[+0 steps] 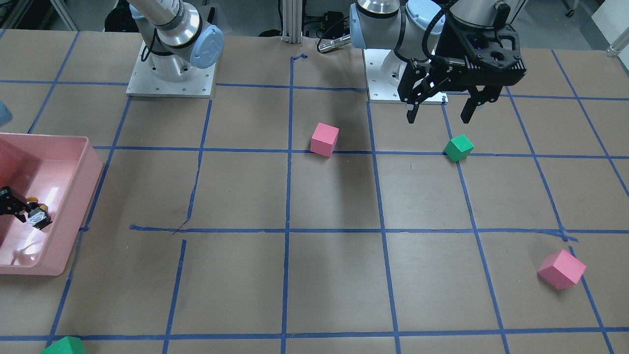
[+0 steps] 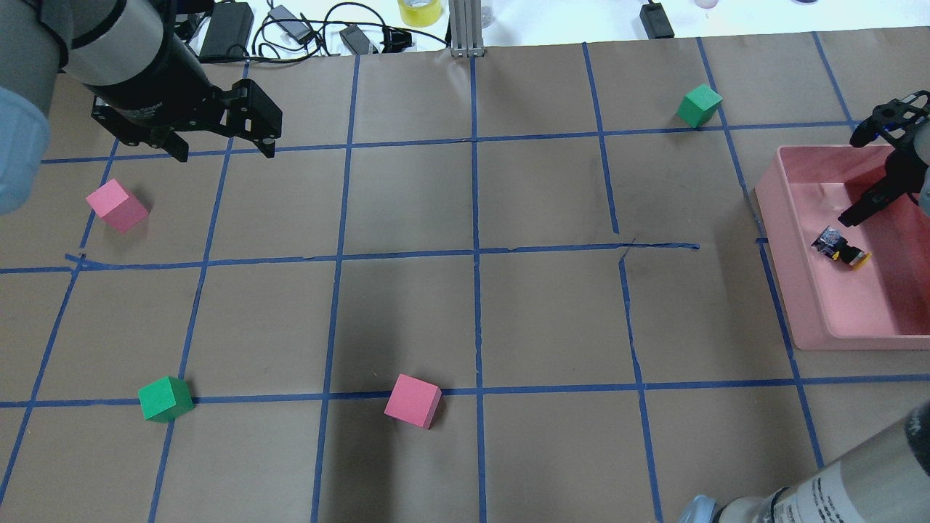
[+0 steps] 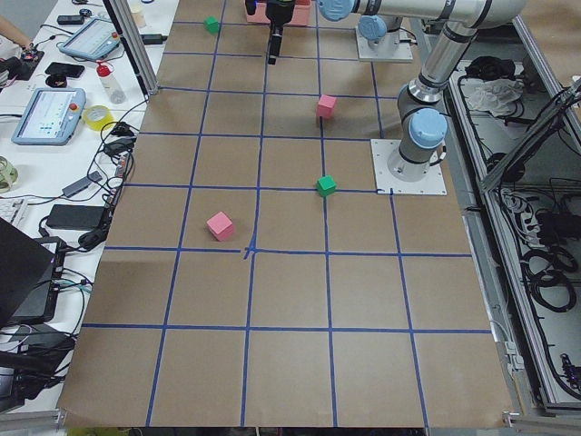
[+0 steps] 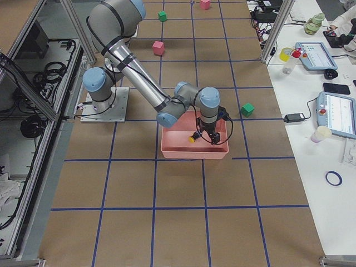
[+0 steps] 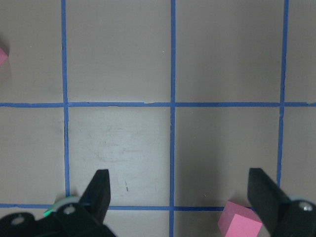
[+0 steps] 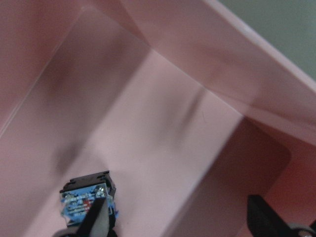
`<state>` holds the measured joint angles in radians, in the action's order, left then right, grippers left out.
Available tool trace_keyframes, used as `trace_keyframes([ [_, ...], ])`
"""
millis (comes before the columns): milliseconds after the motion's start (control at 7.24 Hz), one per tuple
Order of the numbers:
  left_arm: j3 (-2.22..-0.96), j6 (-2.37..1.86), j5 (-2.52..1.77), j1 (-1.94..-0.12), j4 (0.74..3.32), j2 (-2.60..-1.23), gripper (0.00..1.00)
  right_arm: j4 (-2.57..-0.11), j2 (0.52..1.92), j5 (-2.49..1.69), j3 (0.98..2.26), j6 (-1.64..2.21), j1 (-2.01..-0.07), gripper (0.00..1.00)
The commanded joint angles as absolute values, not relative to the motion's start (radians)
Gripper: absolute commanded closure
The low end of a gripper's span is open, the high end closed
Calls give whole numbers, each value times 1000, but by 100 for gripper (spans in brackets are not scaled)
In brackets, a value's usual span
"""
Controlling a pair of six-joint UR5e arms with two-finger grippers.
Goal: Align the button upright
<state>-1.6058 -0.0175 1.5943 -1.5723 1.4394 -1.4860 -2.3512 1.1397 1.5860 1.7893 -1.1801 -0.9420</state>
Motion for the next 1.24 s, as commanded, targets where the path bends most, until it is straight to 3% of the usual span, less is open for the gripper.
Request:
trace_keyframes([
  [0,-1608,-17,1595,-1572,1439,-1485,0,-2352,1138,1621,1787,-1137,-942,0],
  [1104,-1608,-17,1594,-1569,1427,-1489,0,-2358,1138,1641,1787,-1123,-942,0],
])
